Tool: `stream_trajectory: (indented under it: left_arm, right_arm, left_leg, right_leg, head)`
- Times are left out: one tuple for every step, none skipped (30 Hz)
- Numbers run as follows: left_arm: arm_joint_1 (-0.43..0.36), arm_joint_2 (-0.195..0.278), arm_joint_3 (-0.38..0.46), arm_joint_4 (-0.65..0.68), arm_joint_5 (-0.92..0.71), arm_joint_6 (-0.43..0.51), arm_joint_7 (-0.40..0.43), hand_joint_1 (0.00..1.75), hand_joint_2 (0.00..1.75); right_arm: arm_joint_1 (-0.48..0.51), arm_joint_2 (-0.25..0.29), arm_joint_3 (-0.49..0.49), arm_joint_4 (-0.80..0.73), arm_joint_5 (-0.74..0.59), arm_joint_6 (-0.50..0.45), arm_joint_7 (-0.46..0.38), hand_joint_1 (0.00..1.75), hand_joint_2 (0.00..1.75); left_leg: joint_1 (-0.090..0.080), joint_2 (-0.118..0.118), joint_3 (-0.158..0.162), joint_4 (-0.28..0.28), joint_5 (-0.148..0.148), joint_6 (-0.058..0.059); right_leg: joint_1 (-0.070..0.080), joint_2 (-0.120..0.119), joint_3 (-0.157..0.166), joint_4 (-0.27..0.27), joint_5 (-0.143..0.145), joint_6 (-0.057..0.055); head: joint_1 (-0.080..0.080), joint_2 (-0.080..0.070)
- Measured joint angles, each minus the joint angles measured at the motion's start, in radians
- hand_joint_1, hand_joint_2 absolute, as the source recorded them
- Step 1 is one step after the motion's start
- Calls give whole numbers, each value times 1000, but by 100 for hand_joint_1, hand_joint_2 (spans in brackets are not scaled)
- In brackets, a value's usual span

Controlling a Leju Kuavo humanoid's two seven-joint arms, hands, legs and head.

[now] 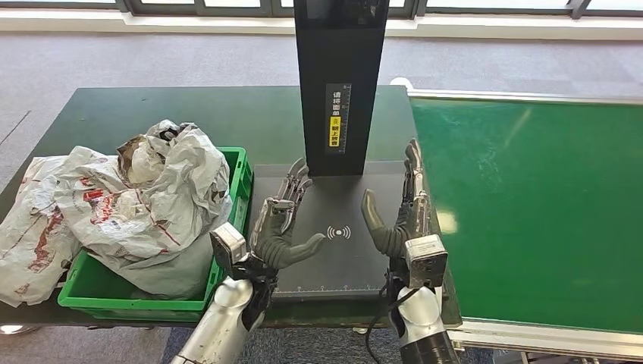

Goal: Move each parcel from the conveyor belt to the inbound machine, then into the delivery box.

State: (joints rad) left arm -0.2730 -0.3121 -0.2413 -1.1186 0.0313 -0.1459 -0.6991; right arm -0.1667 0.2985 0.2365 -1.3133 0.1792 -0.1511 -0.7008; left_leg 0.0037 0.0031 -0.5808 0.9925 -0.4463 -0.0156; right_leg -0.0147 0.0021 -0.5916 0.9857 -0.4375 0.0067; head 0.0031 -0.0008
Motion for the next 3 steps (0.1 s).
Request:
stream_trajectory:
  left_arm:
    - [-2, 0, -2, 11, 0, 6, 0, 0, 175]
    - [-3, -1, -4, 20, 1, 9, 0, 0, 175]
    - [-3, -1, -5, 24, 1, 10, 0, 0, 175]
  right_arm:
    - [2, 0, 0, 5, 1, -3, 0, 0, 175]
    - [4, -1, 0, 10, 1, -5, 0, 0, 175]
    - [5, -1, 0, 12, 1, -6, 0, 0, 175]
  left_leg:
    - [0, 0, 0, 0, 0, 0]
    - [0, 0, 0, 0, 0, 0]
    - [0, 0, 0, 0, 0, 0]
  right_leg:
    - [0, 0, 0, 0, 0, 0]
    - [0, 0, 0, 0, 0, 0]
    - [0, 0, 0, 0, 0, 0]
  head:
    - [0, 0]
    - [0, 0]
    - [0, 0]
